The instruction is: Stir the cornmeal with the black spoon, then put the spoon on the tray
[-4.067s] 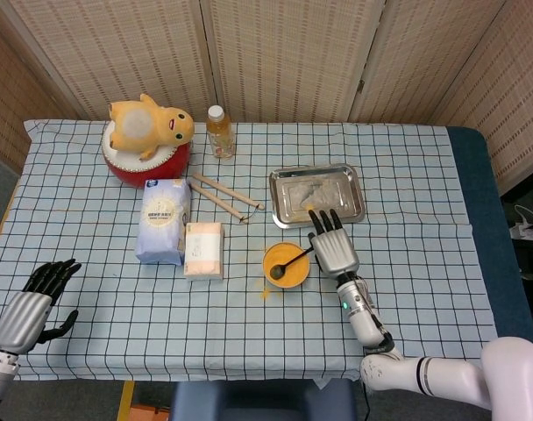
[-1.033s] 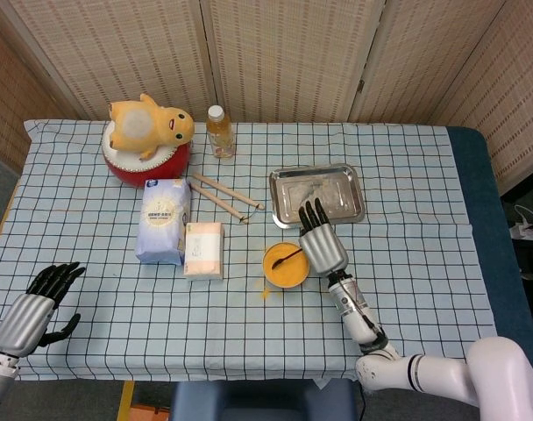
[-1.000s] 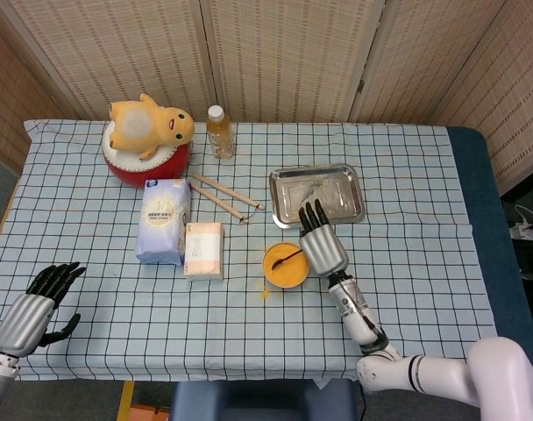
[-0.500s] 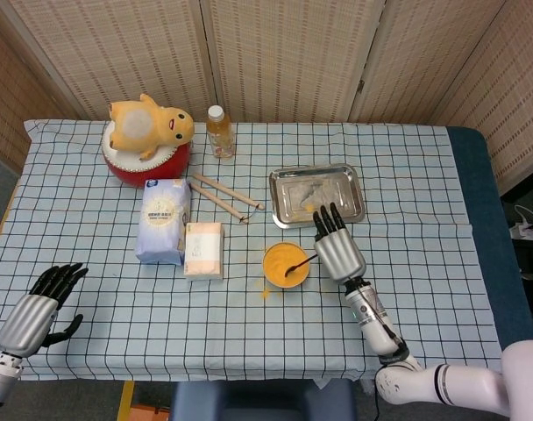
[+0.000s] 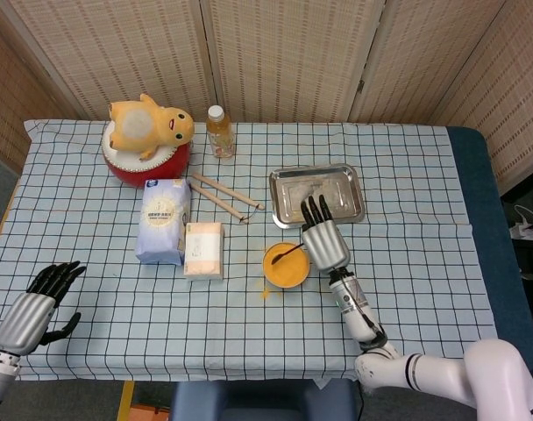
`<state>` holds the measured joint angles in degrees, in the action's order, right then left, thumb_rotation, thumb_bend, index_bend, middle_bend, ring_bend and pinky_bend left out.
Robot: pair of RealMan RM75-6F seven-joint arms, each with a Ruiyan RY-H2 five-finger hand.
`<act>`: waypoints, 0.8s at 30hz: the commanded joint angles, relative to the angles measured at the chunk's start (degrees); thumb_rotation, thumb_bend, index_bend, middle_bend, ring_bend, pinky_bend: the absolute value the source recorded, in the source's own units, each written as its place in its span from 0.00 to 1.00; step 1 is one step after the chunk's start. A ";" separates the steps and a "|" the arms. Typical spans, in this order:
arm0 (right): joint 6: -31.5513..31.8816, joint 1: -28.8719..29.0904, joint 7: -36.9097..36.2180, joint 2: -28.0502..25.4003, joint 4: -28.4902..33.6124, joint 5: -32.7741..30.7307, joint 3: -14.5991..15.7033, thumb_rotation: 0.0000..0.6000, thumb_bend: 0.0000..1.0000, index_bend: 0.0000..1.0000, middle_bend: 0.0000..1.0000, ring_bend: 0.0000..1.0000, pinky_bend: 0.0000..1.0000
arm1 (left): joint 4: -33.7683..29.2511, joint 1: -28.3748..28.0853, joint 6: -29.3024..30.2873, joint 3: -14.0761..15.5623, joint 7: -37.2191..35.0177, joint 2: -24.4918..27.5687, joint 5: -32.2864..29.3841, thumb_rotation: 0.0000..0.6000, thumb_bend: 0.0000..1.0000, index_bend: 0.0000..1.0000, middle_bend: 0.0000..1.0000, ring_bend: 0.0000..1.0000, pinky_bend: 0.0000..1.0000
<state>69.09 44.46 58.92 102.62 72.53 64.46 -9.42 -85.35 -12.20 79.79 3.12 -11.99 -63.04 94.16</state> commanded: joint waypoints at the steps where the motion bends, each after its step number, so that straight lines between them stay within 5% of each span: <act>1: -1.10 0.93 -1.34 2.60 -3.38 0.61 -0.38 1.00 0.39 0.80 0.11 0.00 0.08 | 0.07 -0.04 -0.11 -0.01 -0.06 0.00 -0.07 1.00 0.42 0.00 0.01 0.00 0.06; 8: -1.70 -0.15 -2.35 2.63 -4.53 1.95 1.42 1.00 0.39 0.81 0.11 0.00 0.08 | 0.17 -0.16 -0.46 -0.02 0.15 -0.14 -0.28 1.00 0.42 0.00 0.01 0.00 0.06; 24: -1.09 -2.86 1.04 -6.22 9.12 0.73 2.40 1.00 0.40 0.81 0.11 0.00 0.08 | -0.32 -0.08 -0.29 0.17 1.47 -0.45 0.10 1.00 0.42 0.00 0.01 0.00 0.06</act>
<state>67.39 41.82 59.77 96.53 81.59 64.83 -6.95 -85.67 -12.29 79.51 3.28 -10.52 -63.49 94.26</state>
